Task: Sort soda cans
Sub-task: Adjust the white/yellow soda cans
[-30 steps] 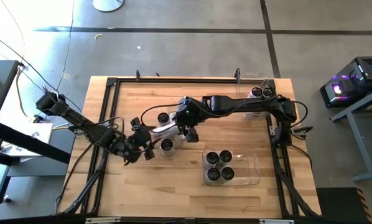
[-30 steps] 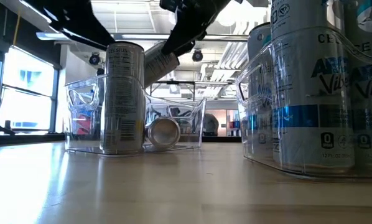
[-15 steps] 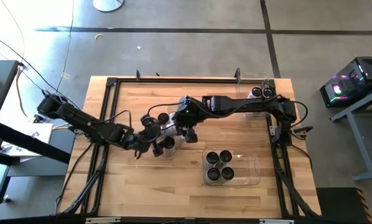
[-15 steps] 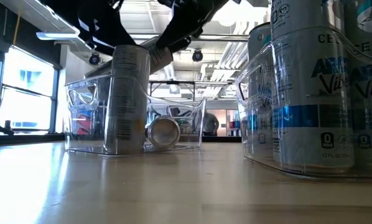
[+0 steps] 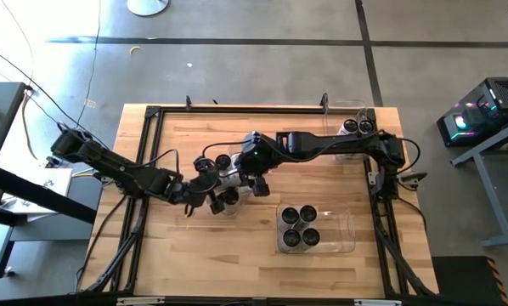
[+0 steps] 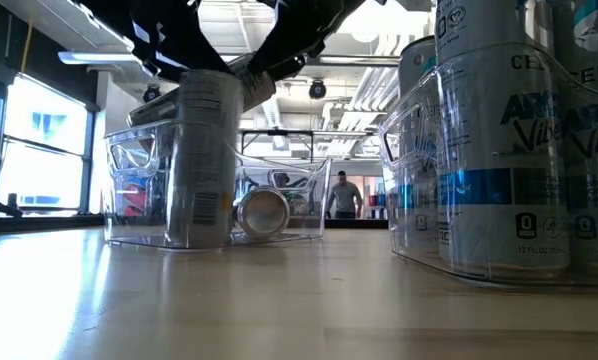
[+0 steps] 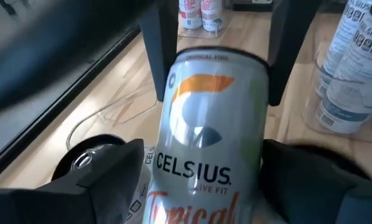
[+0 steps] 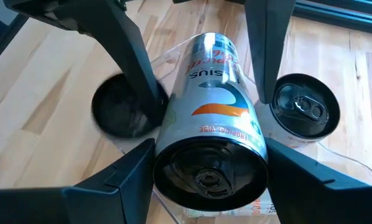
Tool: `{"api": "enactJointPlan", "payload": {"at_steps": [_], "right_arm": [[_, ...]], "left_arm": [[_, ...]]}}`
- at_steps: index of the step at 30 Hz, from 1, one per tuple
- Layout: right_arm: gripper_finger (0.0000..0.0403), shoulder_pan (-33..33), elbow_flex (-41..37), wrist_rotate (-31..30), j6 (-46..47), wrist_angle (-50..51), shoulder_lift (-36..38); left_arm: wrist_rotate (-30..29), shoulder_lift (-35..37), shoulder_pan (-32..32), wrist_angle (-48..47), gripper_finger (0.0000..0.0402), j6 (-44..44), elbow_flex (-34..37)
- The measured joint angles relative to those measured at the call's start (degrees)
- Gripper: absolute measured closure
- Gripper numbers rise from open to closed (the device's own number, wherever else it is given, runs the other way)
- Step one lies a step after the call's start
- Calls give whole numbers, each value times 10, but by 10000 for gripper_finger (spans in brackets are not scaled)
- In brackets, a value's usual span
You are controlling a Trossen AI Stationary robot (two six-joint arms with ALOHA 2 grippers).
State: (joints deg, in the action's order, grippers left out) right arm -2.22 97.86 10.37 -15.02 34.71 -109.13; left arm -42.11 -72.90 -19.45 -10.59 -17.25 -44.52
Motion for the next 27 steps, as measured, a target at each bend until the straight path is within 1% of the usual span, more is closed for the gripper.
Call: {"api": "enactJointPlan", "payload": {"at_steps": [6, 15, 22, 25, 27], "right_arm": [[165, 0, 0, -1, 6, 2, 0], [165, 8, 1, -2, 4, -32, 0], [165, 20, 31, -3, -4, -27, 0], [165, 21, 34, -3, -5, -24, 0], [165, 21, 34, -3, -5, -22, 0]], "left_arm": [[-8, 0, -12, -51, 80, -3, -26], [-12, 0, -13, -44, 80, 11, -27], [1, 1, -12, -41, 81, 19, -27], [1, 1, -12, -41, 94, 19, -27], [5, 1, -12, -42, 113, 15, -27]]}}
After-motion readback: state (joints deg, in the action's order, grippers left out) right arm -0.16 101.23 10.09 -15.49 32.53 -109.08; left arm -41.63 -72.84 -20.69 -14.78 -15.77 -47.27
